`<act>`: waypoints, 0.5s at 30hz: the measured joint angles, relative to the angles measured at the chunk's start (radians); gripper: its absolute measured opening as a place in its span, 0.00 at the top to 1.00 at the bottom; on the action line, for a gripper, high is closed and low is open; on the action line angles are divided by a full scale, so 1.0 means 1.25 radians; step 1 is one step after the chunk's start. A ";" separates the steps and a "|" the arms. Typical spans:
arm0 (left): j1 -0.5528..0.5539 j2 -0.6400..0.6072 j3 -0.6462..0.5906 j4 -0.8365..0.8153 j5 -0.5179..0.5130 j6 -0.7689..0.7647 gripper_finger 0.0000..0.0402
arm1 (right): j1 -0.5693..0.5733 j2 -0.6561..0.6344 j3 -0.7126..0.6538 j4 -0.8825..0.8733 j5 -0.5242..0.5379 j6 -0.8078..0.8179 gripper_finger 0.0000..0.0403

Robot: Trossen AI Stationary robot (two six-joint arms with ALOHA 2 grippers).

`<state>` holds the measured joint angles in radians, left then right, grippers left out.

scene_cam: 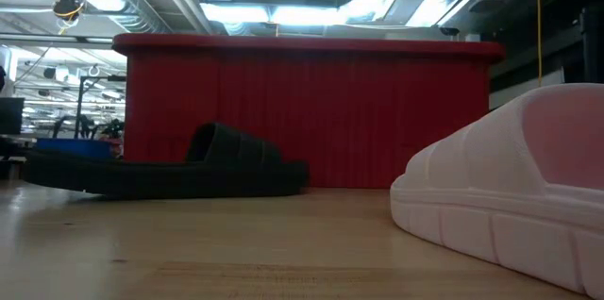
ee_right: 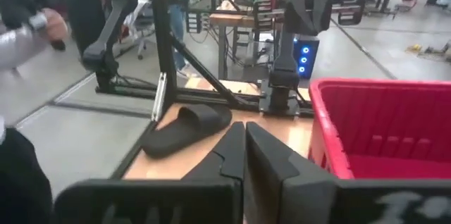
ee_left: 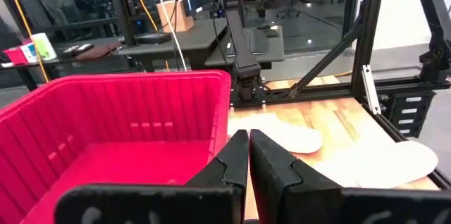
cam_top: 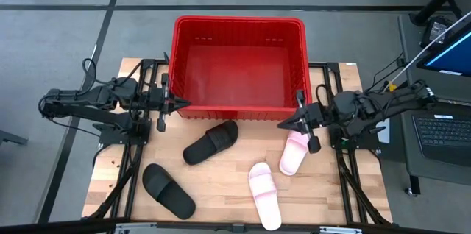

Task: Pick and place slides into bin
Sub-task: Put the bottom pink slide into the red bin

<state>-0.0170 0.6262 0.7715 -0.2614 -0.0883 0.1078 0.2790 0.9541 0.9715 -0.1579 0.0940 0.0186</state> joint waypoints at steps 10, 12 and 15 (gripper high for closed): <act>-0.001 0.000 0.000 0.021 -0.028 -0.015 0.93 | -0.010 0.048 0.000 0.044 0.000 -0.007 0.96; -0.001 0.000 0.000 0.021 -0.028 -0.014 0.90 | -0.014 0.059 0.000 0.057 0.002 0.003 0.96; -0.001 0.000 0.000 0.021 -0.028 -0.013 0.84 | -0.017 0.074 -0.001 0.105 0.037 0.004 0.96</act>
<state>-0.0177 0.6262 0.7716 -0.2355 -0.1230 0.0910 0.2581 1.0467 0.9707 -0.0265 0.1400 0.0231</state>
